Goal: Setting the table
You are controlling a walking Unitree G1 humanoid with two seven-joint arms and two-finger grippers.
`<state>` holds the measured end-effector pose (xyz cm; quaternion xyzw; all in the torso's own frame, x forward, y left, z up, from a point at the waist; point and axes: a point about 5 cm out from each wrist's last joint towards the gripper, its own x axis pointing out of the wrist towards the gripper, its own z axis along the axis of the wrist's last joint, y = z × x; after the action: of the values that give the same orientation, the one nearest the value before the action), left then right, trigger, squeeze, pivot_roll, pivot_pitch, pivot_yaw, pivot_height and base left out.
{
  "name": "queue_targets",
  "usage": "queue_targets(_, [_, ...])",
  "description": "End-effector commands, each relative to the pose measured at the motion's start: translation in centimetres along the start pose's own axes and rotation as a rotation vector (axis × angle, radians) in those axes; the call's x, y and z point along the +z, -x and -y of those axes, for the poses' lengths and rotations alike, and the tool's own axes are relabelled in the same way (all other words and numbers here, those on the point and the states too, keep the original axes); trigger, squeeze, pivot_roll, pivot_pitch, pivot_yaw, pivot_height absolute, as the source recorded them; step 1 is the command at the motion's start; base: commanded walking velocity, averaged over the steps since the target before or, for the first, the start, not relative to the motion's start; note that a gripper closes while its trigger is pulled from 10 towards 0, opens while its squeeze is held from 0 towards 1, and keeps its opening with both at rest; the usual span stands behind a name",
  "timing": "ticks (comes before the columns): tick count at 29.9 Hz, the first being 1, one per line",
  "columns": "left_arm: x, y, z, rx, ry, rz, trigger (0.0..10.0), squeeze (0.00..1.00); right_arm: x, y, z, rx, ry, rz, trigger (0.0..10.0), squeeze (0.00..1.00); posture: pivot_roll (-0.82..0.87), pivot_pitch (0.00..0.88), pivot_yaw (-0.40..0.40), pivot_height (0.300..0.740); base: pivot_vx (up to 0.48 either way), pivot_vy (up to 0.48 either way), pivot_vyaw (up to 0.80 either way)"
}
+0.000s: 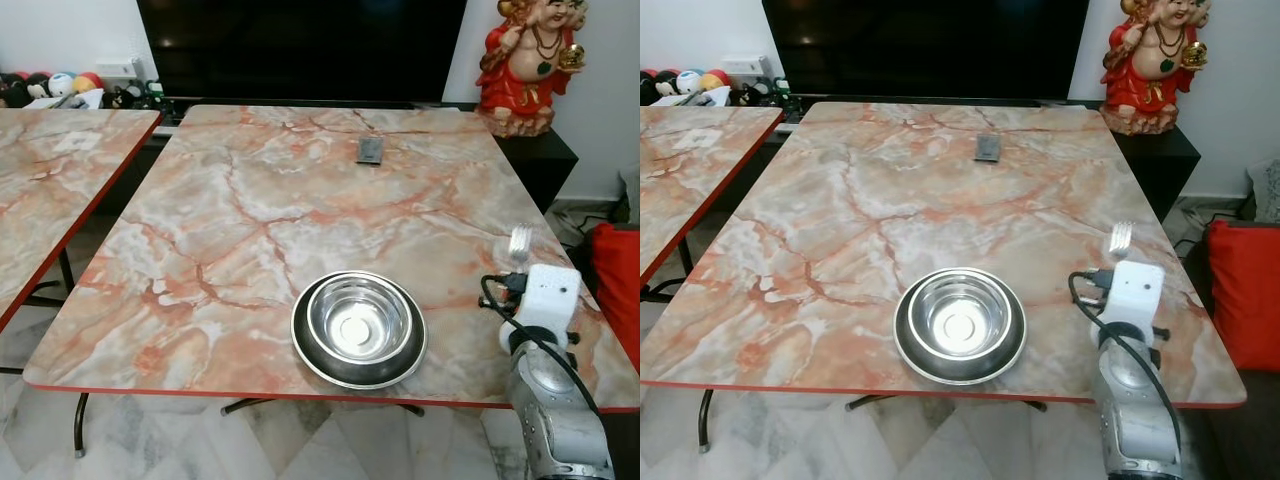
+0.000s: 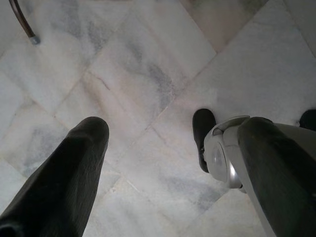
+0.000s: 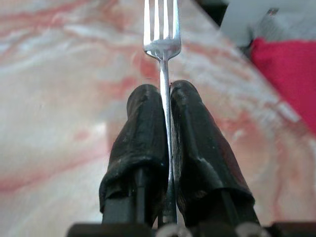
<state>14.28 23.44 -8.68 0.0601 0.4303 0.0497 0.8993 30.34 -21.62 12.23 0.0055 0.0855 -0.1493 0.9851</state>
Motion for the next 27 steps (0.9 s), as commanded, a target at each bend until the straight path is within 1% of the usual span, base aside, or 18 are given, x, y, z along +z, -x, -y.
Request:
queue_targets(1, [-0.6, 0.2, 0.0, -0.001, 0.011, -0.022, 10.0, 0.00, -0.8, 0.0, -0.2, 0.013, -0.031, -0.054, 10.0, 0.00, 0.01, 0.109, -0.004, 0.740, 0.000, 0.000, 0.00])
queue_targets(3, [-0.5, 0.1, 0.0, -0.001, 0.010, -0.021, 10.0, 0.00, -1.1, -0.1, -0.7, 0.050, -0.030, -0.071, 10.0, 0.00, 0.01, 0.109, -0.003, 0.740, 0.000, 0.000, 0.00])
queue_targets(5, [-0.4, 0.1, 0.0, -0.001, 0.008, -0.021, 10.0, 0.00, -1.7, -0.3, -1.1, 0.087, 0.006, -0.103, 10.0, 0.00, 0.01, 0.104, -0.002, 0.740, 0.000, 0.000, 0.00])
queue_targets(10, [-0.1, 0.0, -0.1, 0.000, 0.007, -0.018, 10.0, 0.00, -1.9, -0.7, -1.4, 0.093, 0.001, -0.119, 10.0, 0.00, 0.01, 0.096, 0.001, 0.740, 0.000, 0.000, 0.00])
queue_targets(12, [0.0, -0.1, -0.1, -0.001, 0.008, -0.017, 10.0, 0.00, -1.7, -0.8, -1.9, 0.113, -0.006, -0.122, 10.0, 0.00, 0.01, 0.096, 0.001, 0.740, 0.000, 0.000, 0.00])
queue_targets(13, [0.1, -0.1, -0.1, -0.002, 0.008, -0.016, 10.0, 0.00, -1.6, -0.8, -2.3, 0.130, 0.000, -0.125, 10.0, 0.00, 0.01, 0.096, 0.001, 0.740, 0.000, 0.000, 0.00])
queue_targets(16, [0.1, -0.1, -0.1, -0.002, 0.008, -0.016, 10.0, 0.00, -1.6, -0.9, -2.4, 0.137, 0.004, -0.126, 10.0, 0.00, 0.02, 0.090, 0.002, 0.740, 0.000, 0.000, 0.00])
queue_targets(19, [0.2, -0.1, -0.1, -0.005, 0.010, -0.014, 10.0, 0.00, -2.4, -0.9, -3.2, 0.165, 0.034, -0.165, 10.0, 0.00, 0.02, 0.093, 0.001, 0.740, 0.000, 0.000, 0.00])
queue_targets(27, [0.0, -0.1, -0.1, -0.005, 0.014, -0.016, 10.0, 0.00, -2.6, -0.8, -3.5, 0.154, 0.046, -0.179, 10.0, 0.00, 0.02, 0.098, -0.001, 0.740, 0.000, 0.000, 0.00])
